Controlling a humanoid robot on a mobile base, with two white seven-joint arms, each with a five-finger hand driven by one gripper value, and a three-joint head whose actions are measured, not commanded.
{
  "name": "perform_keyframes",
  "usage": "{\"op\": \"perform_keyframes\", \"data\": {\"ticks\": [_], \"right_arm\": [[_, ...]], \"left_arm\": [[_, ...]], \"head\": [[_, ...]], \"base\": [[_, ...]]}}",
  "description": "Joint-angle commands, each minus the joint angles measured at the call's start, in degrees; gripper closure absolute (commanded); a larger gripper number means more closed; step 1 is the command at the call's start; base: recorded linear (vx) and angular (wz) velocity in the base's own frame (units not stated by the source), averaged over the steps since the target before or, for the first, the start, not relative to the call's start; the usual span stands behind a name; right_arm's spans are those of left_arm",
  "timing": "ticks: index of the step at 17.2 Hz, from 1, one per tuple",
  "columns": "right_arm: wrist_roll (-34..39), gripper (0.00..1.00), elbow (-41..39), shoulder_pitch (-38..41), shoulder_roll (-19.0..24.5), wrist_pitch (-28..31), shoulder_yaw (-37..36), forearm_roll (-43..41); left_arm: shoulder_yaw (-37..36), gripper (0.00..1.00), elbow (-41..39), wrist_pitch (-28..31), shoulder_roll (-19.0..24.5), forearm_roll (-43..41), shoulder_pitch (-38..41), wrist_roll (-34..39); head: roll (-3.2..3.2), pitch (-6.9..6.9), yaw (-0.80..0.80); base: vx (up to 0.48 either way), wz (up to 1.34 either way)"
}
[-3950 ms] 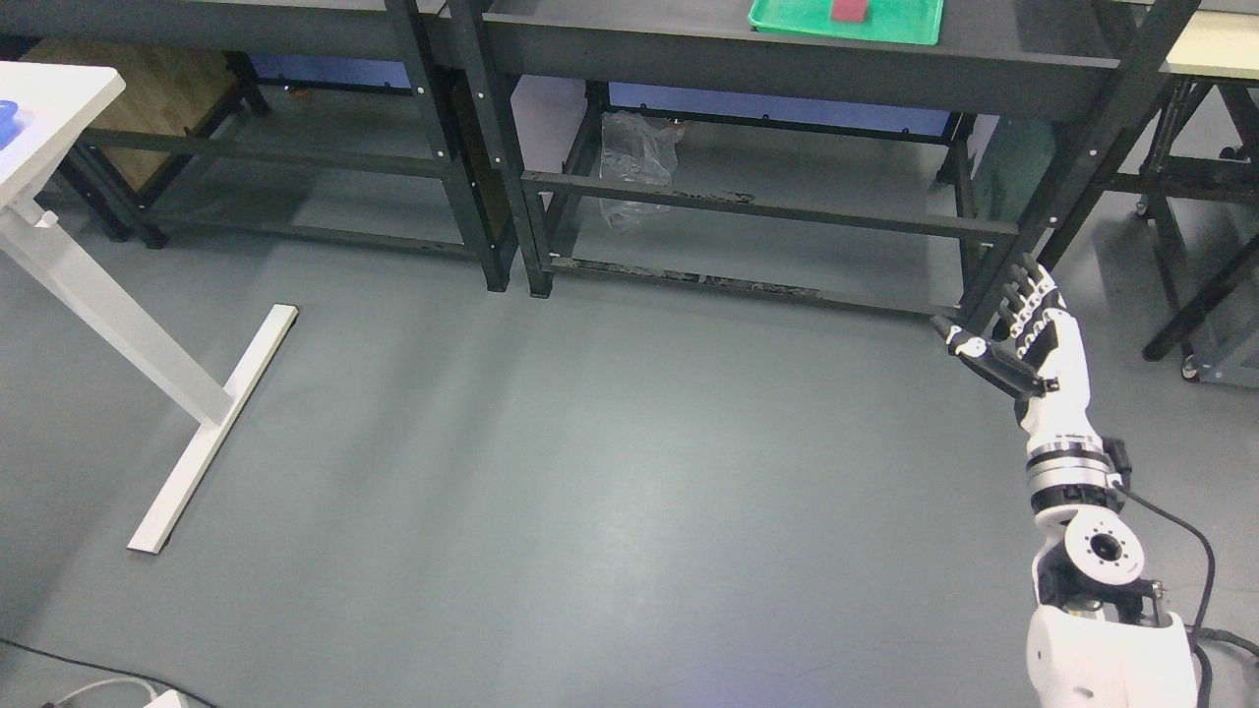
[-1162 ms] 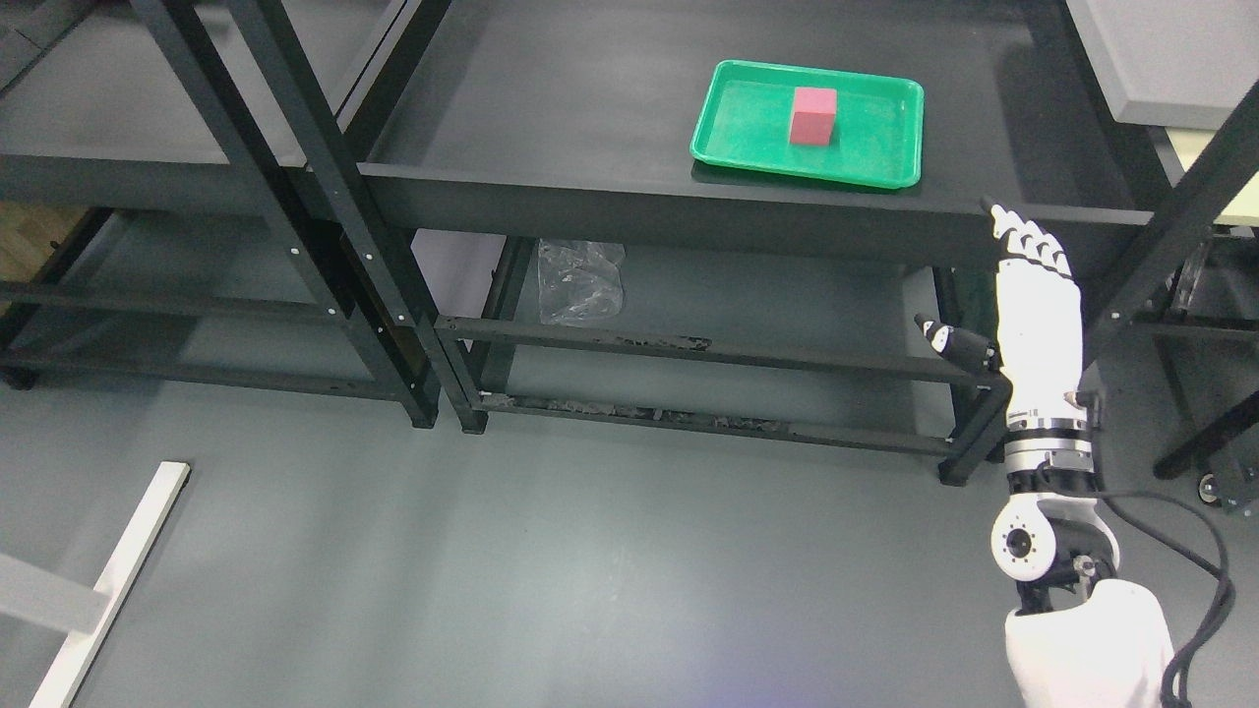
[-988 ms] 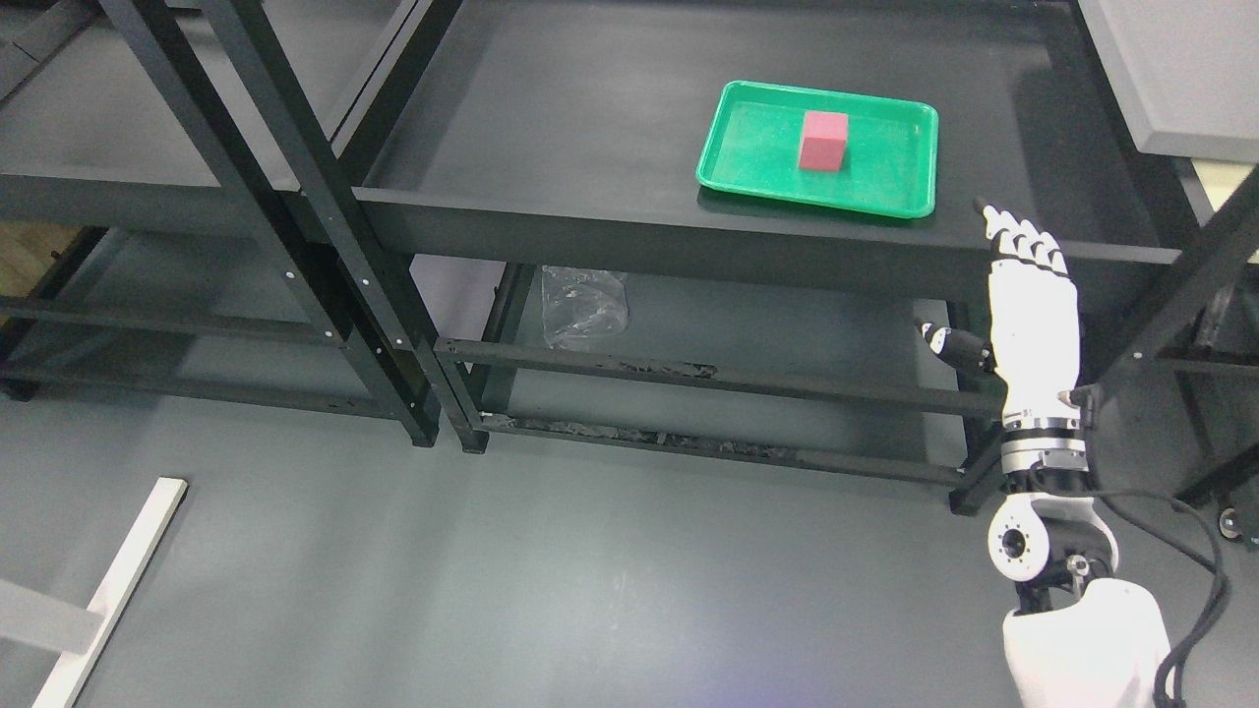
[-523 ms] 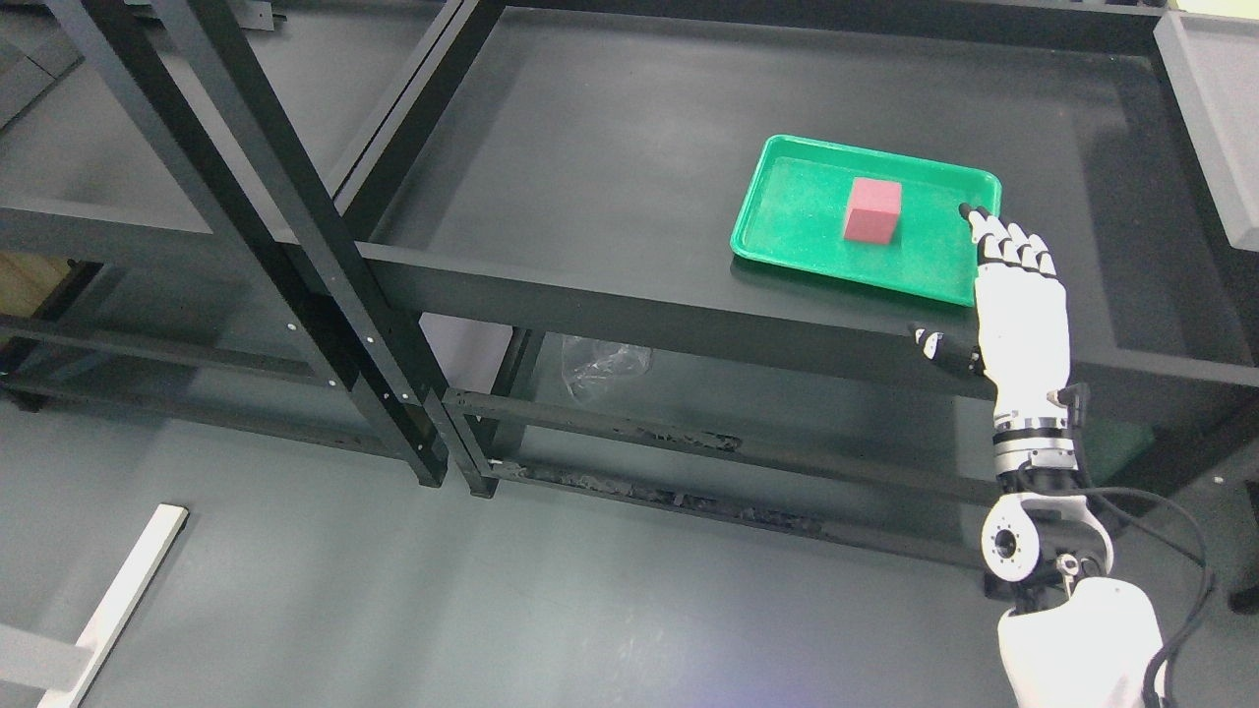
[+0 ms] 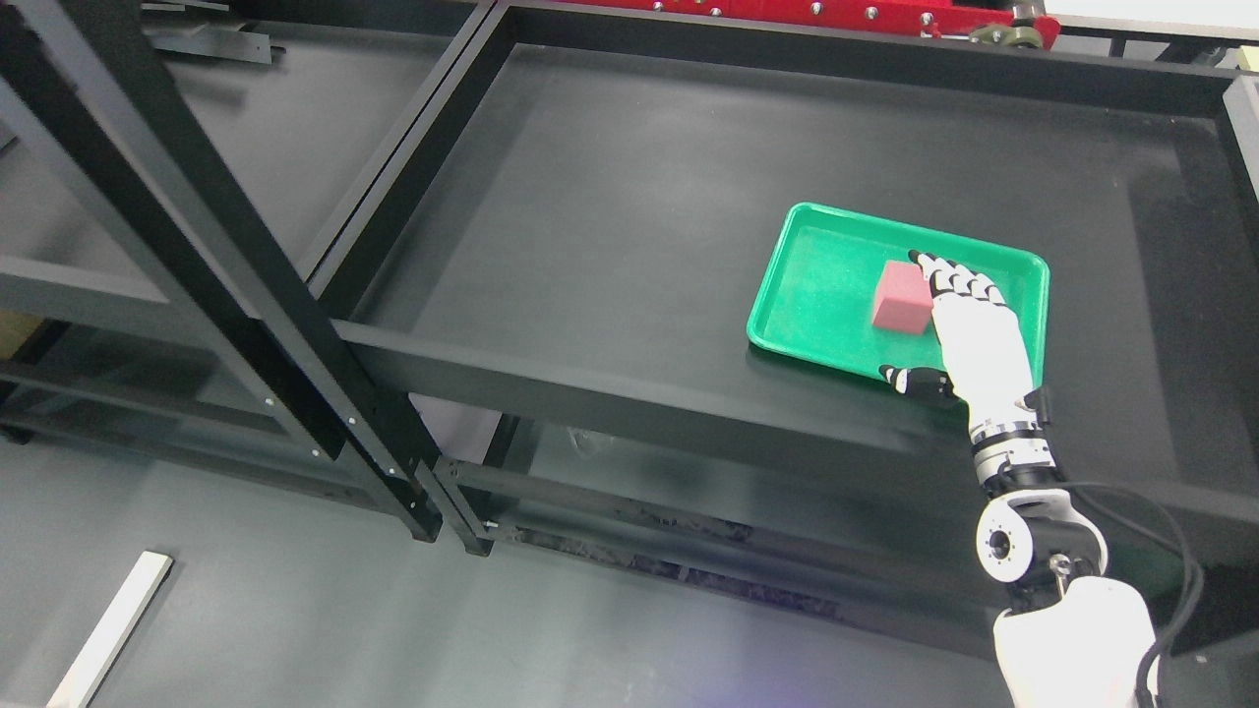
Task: Pick pink block from left shelf to tray
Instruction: 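Reach the right hand over the green tray toward the pink block, then close the right hand fingers around the pink block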
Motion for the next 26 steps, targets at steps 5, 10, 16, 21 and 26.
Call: {"op": "perform_keyframes", "data": {"ticks": [5, 10, 16, 21, 26], "right_arm": [[6.95, 0.0, 3.52, -2.1, -3.16, -1.21, 3.66, 0.37], [8.45, 0.0, 4.05, -0.35, -4.39, -3.4, 5.07, 0.45], [8.54, 0.01, 5.54, 0.98, -4.74, -3.94, 5.25, 0.54], [8.54, 0.01, 8.27, 0.54, -4.74, -3.58, 5.16, 0.54], [8.54, 0.02, 11.43, -0.25, -4.74, -3.41, 5.16, 0.54]], "left_arm": [[0.0, 0.0, -1.0, -0.04, 1.0, -0.09, -1.32, 0.01], [0.0, 0.0, -1.0, -0.04, 1.0, -0.09, -1.32, 0.01], [0.0, 0.0, -1.0, -0.04, 1.0, -0.09, -1.32, 0.01], [0.0, 0.0, -1.0, -0.04, 1.0, -0.09, -1.32, 0.01], [0.0, 0.0, -1.0, -0.04, 1.0, -0.09, -1.32, 0.01]], "head": [[0.0, 0.0, 0.0], [0.0, 0.0, 0.0], [0.0, 0.0, 0.0], [0.0, 0.0, 0.0], [0.0, 0.0, 0.0]], "base": [[0.235, -0.05], [0.19, -0.1], [0.111, -0.02], [0.041, 0.0], [0.006, 0.0]]}}
